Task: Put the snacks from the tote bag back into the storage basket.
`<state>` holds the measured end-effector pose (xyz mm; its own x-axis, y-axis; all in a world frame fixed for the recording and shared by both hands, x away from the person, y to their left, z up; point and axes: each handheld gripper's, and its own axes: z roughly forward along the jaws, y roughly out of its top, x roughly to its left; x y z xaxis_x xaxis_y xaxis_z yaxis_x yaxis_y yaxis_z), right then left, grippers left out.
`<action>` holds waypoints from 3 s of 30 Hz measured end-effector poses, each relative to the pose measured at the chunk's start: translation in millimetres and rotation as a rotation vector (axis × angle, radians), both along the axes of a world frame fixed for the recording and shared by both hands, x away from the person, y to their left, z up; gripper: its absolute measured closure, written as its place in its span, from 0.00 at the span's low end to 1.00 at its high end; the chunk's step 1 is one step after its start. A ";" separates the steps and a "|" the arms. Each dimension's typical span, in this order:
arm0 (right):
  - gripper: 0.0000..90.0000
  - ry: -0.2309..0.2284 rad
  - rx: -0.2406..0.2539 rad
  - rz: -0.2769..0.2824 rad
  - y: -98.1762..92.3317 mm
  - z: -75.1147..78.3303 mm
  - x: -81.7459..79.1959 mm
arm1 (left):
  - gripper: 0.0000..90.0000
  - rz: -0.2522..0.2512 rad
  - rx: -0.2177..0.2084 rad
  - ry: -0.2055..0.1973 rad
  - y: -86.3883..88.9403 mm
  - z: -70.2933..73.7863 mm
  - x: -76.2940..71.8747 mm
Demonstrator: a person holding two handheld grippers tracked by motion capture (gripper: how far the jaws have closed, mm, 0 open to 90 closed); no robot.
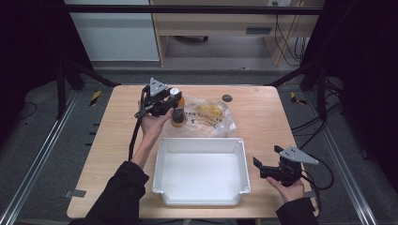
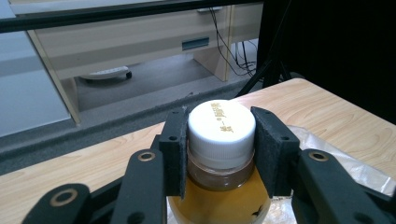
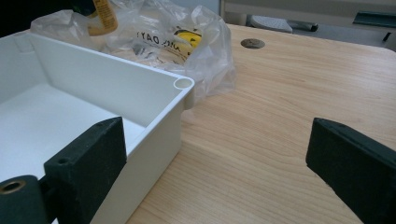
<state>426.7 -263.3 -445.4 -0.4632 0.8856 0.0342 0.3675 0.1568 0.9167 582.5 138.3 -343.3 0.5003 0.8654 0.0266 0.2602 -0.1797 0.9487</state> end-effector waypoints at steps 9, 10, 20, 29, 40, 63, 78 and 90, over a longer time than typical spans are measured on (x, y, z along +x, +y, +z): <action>0.06 -0.004 -0.004 -0.001 -0.1 0.9 -0.5 | 0.66 -0.001 -0.009 -0.023 4.1 11.9 -7.7; 0.06 -0.003 -0.006 0.000 0.1 0.8 -0.3 | 0.66 -0.001 -0.009 -0.025 4.6 13.3 -8.7; 0.06 -0.003 -0.008 0.000 0.4 0.8 -0.3 | 0.66 -0.010 -0.025 -0.052 8.7 25.8 -16.9; 0.06 -0.003 -0.008 -0.001 0.2 0.9 -0.4 | 0.66 -0.020 -0.030 -0.058 11.8 34.1 -25.3; 0.06 -0.005 -0.008 -0.001 0.0 1.1 -0.7 | 0.66 -0.047 -0.043 -0.078 15.6 45.0 -44.1; 0.06 -0.006 -0.009 0.000 0.5 1.5 -1.4 | 0.66 -0.156 -0.042 -0.090 2.8 43.8 -90.6; 0.06 -0.006 -0.010 0.001 0.6 1.6 -2.0 | 0.66 -0.202 -0.033 -0.073 2.6 27.4 -116.0; 0.06 -0.009 -0.007 0.002 0.4 2.0 -2.7 | 0.66 -0.241 -0.001 -0.030 0.1 6.5 -129.9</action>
<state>424.0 -262.9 -443.5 -0.4651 0.8850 0.0238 0.3594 0.1642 0.9186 452.6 138.4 -336.8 0.6915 0.7210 0.0434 0.1817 -0.2318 0.9556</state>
